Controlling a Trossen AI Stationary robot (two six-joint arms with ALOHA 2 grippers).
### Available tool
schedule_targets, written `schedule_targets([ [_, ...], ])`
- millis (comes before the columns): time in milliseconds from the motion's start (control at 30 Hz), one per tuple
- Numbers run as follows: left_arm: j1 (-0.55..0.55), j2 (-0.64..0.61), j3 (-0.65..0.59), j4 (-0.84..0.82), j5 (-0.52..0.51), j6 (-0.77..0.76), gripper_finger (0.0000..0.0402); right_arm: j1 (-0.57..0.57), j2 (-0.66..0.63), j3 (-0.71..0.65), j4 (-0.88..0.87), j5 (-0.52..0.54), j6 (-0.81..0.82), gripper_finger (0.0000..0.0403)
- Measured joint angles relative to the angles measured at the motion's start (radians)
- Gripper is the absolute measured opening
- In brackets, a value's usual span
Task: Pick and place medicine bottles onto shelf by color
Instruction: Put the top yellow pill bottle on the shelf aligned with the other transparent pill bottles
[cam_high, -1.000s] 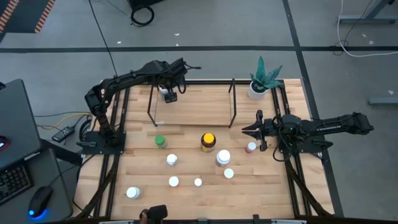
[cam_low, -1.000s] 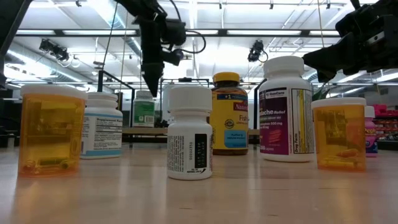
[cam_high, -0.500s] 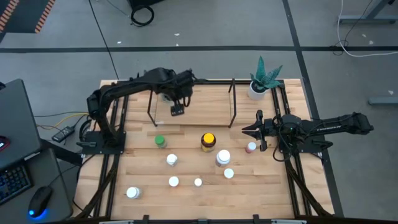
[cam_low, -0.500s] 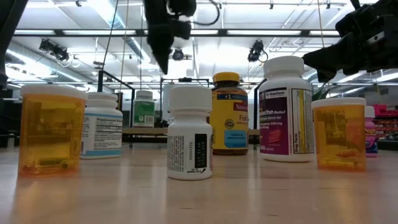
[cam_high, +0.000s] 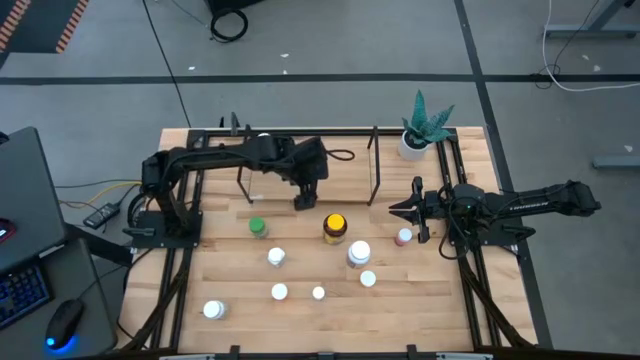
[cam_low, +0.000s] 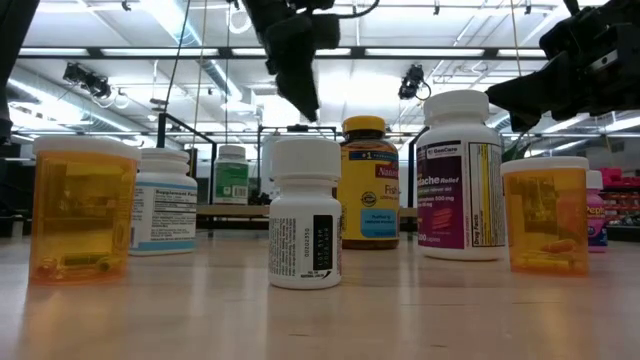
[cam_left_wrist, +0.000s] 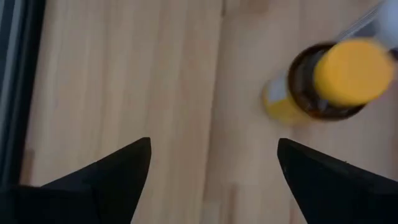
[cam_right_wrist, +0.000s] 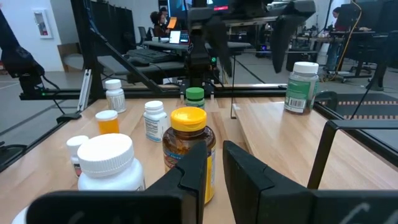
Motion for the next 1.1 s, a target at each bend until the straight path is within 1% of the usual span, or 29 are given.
schedule_targets([
  [200,-0.055,0.000,-0.002,0.187,0.120,-0.067,0.0371,0.000,0.000,0.000,0.000,0.000,0.000,0.0062],
  [300,-0.093,0.015,-0.001,0.268,0.128,-0.101,0.0371,0.000,0.000,0.000,0.000,0.000,0.000,0.0062],
  [433,-0.139,0.057,0.004,0.316,0.128,-0.127,0.0371,0.000,0.000,0.000,0.000,0.000,0.000,0.0062],
  [667,-0.192,0.179,0.100,0.283,0.126,-0.127,0.0371,0.000,0.000,0.000,0.016,0.000,0.000,0.0062],
  [800,-0.196,0.214,0.150,0.195,0.086,-0.104,0.0371,0.000,0.000,0.000,0.018,0.000,0.000,0.0062],
  [867,-0.193,0.222,0.154,0.166,0.066,-0.100,0.0371,0.000,0.000,0.000,0.018,0.000,0.000,0.0062],
  [1100,-0.185,0.244,0.156,0.138,0.063,-0.100,0.0371,0.000,0.000,0.000,0.023,0.000,0.000,0.0062],
])
